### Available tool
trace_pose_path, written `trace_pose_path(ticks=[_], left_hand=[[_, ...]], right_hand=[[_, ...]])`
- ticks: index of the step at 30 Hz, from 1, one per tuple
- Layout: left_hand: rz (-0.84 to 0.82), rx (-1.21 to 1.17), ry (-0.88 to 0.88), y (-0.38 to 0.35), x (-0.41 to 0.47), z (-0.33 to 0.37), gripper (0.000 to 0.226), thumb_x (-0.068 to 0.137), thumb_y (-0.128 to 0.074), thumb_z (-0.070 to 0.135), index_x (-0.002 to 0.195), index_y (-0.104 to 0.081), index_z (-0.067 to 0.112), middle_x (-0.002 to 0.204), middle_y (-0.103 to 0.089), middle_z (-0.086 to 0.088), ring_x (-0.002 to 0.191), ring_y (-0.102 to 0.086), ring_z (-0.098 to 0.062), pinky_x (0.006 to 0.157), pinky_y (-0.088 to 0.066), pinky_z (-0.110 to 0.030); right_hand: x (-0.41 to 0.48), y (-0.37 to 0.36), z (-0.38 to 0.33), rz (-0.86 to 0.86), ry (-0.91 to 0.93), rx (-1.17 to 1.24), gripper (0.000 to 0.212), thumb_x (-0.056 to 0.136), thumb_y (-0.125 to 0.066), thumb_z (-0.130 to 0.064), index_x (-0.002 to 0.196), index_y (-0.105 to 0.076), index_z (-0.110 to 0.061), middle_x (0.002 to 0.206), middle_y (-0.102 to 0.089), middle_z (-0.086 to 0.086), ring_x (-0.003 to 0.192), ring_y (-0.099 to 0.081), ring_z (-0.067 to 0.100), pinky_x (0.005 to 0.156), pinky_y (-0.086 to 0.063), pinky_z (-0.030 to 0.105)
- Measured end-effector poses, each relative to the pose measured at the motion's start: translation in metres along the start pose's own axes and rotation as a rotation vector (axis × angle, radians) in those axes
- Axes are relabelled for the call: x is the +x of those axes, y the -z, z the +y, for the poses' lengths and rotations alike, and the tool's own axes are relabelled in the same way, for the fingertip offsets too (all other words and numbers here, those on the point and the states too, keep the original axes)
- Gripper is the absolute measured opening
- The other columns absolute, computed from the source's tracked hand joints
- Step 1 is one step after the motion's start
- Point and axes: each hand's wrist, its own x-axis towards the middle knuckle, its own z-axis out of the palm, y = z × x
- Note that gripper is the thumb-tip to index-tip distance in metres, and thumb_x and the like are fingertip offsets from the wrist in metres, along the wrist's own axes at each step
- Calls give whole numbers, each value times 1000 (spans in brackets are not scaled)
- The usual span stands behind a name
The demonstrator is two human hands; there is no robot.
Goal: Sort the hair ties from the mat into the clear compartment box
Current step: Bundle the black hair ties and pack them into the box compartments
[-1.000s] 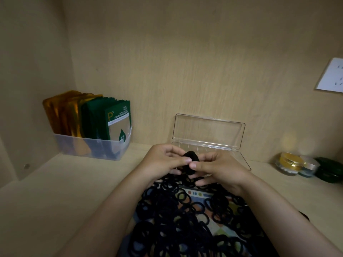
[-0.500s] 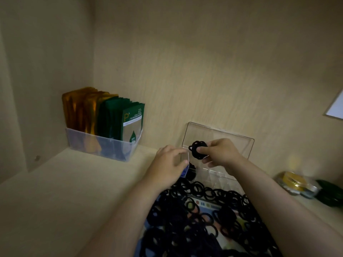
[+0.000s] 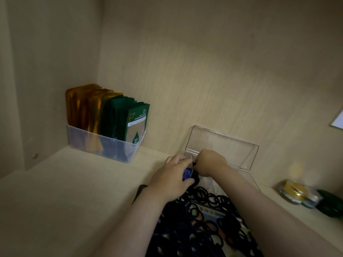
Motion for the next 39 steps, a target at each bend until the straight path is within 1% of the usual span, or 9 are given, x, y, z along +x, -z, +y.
trace_pose_path(ticks=[5, 10, 18, 22, 25, 29, 32, 35, 39], left_hand=[[15, 15, 9, -1, 1, 0, 56, 95, -59, 40, 147, -43, 27, 152, -32, 11, 141, -24, -9, 112, -36, -33], [36, 17, 5, -1, 3, -1, 58, 95, -59, 39, 149, -40, 27, 148, -35, 13, 138, -28, -8, 109, -38, -30], [37, 11, -3, 7, -1, 5, 52, 96, -59, 34, 146, -45, 27, 143, -43, 12, 134, -31, -8, 106, -35, -26], [66, 19, 16, 15, -2, 7, 46, 96, -58, 31, 142, -49, 28, 137, -48, 11, 130, -36, -8, 105, -39, -28], [139, 9, 31, 24, -3, 9, 26, 93, -59, 24, 118, -58, 32, 109, -55, 16, 106, -49, -5, 86, -46, -25], [56, 26, 69, 31, -4, 17, 21, 88, -56, 15, 85, -57, 36, 85, -58, 15, 72, -53, -1, 61, -39, -20], [-31, 121, 71, 30, -8, 25, 19, 87, -58, 21, 83, -67, 36, 82, -57, 18, 73, -53, -2, 64, -39, -19], [-12, 310, 120, 34, -7, 30, 16, 89, -58, 29, 87, -74, 30, 89, -69, 13, 84, -63, -10, 73, -49, -27], [-63, 474, 210, 35, -7, 32, 25, 90, -58, 47, 91, -76, 29, 87, -72, 4, 85, -66, -19, 72, -48, -29]], right_hand=[[3, 9, 8, -96, 96, 44, 15, 80, -66, -30, 75, -68, -15, 71, -62, 1, 69, -60, 19, 59, -46, 27], [-17, 30, 21, -3, 222, 129, 30, 90, -60, -22, 117, -74, -24, 118, -70, -2, 110, -64, 19, 94, -52, 34], [-29, 9, 18, -37, 310, -87, 22, 85, -46, -19, 87, -69, -20, 99, -70, 5, 90, -63, 26, 73, -51, 32], [-36, 19, 24, 10, 351, 10, 33, 87, -47, -18, 105, -74, -24, 113, -69, 3, 106, -63, 26, 88, -53, 39], [-52, 26, 32, 163, 378, 126, 38, 91, -50, -14, 120, -71, -26, 124, -64, -5, 110, -61, 17, 93, -50, 34], [-85, 25, 37, 189, 426, 214, 22, 88, -60, -21, 98, -75, -33, 98, -68, -13, 71, -55, -4, 67, -44, 15], [-99, 10, 36, 50, 399, 47, 19, 86, -61, -35, 99, -74, -32, 95, -70, -11, 83, -62, 7, 73, -52, 25], [-100, -4, 38, 85, 329, -96, 30, 87, -58, -48, 103, -71, -26, 101, -69, 0, 92, -66, 21, 78, -55, 34], [-98, -12, 41, 118, 300, -115, 29, 93, -58, -45, 90, -61, -17, 89, -59, 4, 82, -61, 25, 69, -49, 33]])
